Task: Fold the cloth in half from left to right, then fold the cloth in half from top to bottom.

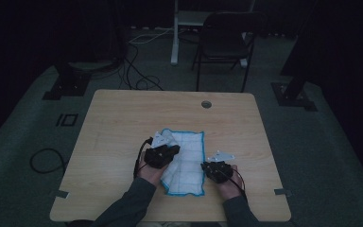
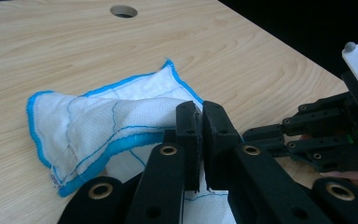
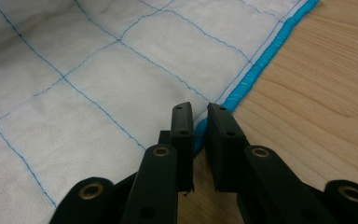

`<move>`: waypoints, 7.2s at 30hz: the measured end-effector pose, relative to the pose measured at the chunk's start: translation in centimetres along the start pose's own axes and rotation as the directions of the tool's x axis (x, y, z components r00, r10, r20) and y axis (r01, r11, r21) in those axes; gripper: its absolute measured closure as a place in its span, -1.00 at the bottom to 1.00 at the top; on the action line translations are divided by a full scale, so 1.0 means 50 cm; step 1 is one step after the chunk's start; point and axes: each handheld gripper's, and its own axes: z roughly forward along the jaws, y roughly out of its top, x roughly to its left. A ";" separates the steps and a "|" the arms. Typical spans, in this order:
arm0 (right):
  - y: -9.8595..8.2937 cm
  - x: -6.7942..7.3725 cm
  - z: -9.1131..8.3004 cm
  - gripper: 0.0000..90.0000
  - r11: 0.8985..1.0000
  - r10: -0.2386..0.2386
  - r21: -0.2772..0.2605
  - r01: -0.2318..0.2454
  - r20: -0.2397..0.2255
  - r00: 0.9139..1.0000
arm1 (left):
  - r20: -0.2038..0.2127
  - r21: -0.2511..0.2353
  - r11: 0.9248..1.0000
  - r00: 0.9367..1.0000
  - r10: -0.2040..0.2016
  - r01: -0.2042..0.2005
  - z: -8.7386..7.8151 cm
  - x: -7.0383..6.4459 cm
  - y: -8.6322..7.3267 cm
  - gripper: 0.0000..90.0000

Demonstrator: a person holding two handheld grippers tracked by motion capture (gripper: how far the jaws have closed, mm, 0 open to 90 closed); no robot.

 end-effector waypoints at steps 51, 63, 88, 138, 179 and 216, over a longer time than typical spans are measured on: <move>-0.010 0.016 -0.020 0.82 0.999 -0.027 0.038 0.027 0.007 1.000 | 0.098 0.143 0.984 0.991 0.094 -0.107 0.113 -0.073 -0.026 0.31; -0.010 0.016 -0.020 0.81 0.999 -0.024 0.036 0.024 0.005 1.000 | -0.004 0.133 0.991 1.000 0.014 -0.014 0.011 0.016 -0.071 0.83; -0.010 0.011 -0.021 0.73 0.999 -0.021 0.038 0.021 0.019 1.000 | 0.125 0.177 0.975 0.986 0.111 -0.132 0.016 -0.077 -0.129 0.74; 0.182 0.061 0.110 0.87 0.979 -0.204 -0.021 0.204 -0.037 0.978 | 0.095 0.177 0.977 0.990 0.102 -0.117 0.000 -0.061 -0.190 0.86; 0.142 -0.131 0.046 0.58 0.997 0.067 -0.031 -0.064 0.109 0.992 | 0.034 0.119 0.991 0.998 0.054 -0.057 0.004 -0.009 -0.135 0.75; 0.135 -0.133 0.064 0.20 0.995 0.097 -0.022 -0.096 0.053 0.994 | -0.084 0.085 0.996 0.996 -0.022 0.029 0.075 0.133 -0.026 0.51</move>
